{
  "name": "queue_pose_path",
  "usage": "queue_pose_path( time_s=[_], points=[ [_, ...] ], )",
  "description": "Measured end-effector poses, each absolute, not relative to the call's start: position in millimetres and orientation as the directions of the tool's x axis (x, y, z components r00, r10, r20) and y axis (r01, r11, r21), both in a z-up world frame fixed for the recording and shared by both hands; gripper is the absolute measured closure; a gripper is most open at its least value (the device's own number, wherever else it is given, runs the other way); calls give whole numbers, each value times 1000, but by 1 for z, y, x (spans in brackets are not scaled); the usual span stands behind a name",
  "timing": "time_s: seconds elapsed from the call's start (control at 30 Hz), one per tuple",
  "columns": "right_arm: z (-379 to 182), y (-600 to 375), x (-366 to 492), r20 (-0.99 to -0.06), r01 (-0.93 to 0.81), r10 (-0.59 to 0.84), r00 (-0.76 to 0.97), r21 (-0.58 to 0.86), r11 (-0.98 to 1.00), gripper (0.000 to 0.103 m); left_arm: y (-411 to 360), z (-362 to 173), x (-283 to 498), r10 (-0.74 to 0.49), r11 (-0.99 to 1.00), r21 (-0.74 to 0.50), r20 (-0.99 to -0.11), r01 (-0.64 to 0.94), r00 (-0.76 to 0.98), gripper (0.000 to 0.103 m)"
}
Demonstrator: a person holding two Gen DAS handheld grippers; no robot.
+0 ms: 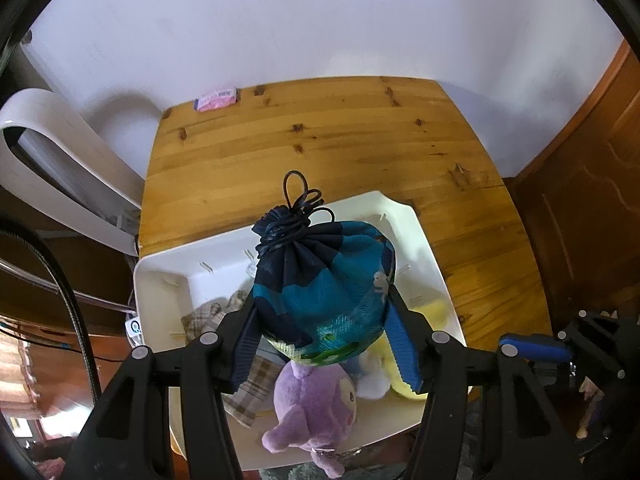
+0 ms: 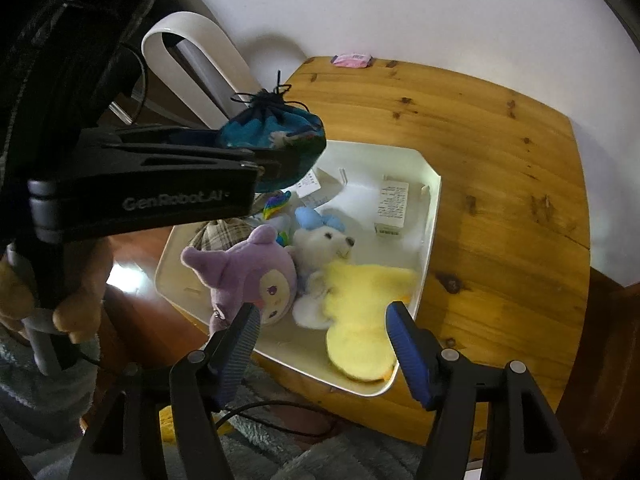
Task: Organize objects
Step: 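Open both tools to drop pouch and duck into the tray, then withdraw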
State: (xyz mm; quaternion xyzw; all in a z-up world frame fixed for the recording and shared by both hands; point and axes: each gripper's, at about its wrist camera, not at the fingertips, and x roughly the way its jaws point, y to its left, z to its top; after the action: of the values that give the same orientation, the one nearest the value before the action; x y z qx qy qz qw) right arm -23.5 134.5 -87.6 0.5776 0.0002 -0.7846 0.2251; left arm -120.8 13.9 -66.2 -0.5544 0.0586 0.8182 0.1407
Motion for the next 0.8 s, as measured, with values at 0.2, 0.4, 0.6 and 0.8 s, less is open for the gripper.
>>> queue_pose_path(
  time_s=[0.2,0.4,0.6,0.8],
  points=[
    [-84,141,-18,-901,360,-360,-243,261,-896,37,18,-64,-119,165,-953,-55,-919,-298,-357,33],
    [-74,150,-14,-892,362,-349,-287,237,-902,37,25,-51,-115,158,-950,-36,-911,-310,-380,28],
    [-58,162,-13,-877,358,-339,-340,212,-909,37,25,-20,-117,130,-951,11,-893,-309,-431,28],
    [-39,182,-18,-860,343,-315,-402,178,-922,37,15,27,-125,77,-958,80,-852,-274,-518,28]
  ],
)
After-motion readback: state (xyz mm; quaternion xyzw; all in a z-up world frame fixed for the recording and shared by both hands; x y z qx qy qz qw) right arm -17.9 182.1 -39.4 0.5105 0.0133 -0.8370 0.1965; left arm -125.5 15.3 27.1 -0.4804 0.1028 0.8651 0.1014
